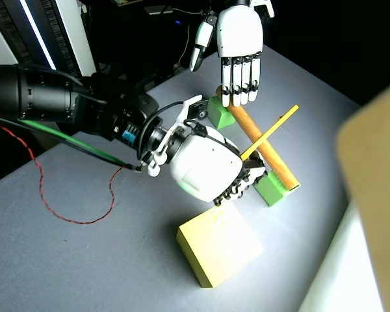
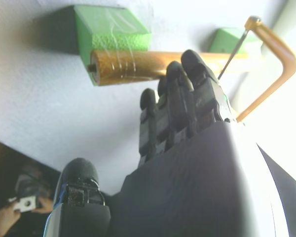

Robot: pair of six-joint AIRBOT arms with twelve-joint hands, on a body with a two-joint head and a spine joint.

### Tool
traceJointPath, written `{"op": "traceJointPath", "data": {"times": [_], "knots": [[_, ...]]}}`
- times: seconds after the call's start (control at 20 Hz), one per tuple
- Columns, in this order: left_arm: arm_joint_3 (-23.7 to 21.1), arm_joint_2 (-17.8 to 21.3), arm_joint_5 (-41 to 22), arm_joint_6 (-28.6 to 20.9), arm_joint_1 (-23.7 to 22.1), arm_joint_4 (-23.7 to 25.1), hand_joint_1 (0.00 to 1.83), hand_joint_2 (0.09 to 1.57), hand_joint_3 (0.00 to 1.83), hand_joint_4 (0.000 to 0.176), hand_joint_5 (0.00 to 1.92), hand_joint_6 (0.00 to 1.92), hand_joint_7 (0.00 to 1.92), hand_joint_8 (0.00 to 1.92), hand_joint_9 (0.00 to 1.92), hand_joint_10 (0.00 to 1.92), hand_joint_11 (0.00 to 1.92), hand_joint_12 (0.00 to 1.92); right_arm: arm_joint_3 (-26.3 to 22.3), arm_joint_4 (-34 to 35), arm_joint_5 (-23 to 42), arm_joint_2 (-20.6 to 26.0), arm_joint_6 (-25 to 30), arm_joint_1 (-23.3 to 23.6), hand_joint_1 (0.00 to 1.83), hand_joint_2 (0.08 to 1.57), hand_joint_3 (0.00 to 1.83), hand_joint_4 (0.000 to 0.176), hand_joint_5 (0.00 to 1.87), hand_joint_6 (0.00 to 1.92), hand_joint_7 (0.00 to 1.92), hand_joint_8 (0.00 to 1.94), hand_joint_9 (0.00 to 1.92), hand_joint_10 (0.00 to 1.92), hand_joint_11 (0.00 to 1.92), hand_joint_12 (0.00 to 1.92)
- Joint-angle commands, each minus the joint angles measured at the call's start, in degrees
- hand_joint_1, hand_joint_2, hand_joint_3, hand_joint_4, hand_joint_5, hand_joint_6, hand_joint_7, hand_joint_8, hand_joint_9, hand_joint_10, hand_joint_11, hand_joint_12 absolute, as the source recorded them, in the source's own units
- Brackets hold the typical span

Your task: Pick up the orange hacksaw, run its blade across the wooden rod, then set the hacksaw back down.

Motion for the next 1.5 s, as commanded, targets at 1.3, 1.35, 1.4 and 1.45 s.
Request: {"op": "traceJointPath", "data": {"times": [1.3,1.35,1.4,1.45], "knots": [[-0.67,-0.34,-1.08,-0.08,-0.69,-0.26,0.00,1.19,0.00,0.000,0.23,0.00,0.23,0.00,0.20,0.00,0.00,0.50,-9.83,-6.90,-0.55,13.46,-1.33,-3.21,1.38,1.12,0.00,0.000,0.87,0.93,1.00,0.94,0.95,1.28,0.80,1.41],[-0.77,-0.34,-1.07,-0.08,-0.69,-0.26,0.00,1.19,0.00,0.000,0.24,0.00,0.23,0.00,0.21,0.00,0.00,0.54,-10.30,-6.89,-0.55,13.84,-1.33,-3.14,1.38,1.12,0.00,0.000,0.86,0.94,0.99,0.97,0.94,1.28,0.82,1.41],[-0.87,-0.34,-1.03,-0.08,-0.69,-0.26,0.00,1.19,0.00,0.000,0.25,0.01,0.24,0.01,0.21,0.00,0.00,0.55,-10.68,-6.91,-0.55,14.11,-1.45,-2.95,1.38,1.12,0.00,0.000,0.86,0.95,0.98,0.97,0.95,1.28,0.82,1.41],[-1.00,-0.34,-0.96,-0.08,-0.69,-0.26,0.00,1.19,0.00,0.000,0.24,0.00,0.23,0.00,0.21,0.00,0.00,0.53,-11.26,-7.13,-0.66,14.57,-2.25,-2.48,1.38,1.12,0.00,0.000,0.85,0.96,0.99,0.95,0.96,1.26,0.84,1.39]]}}
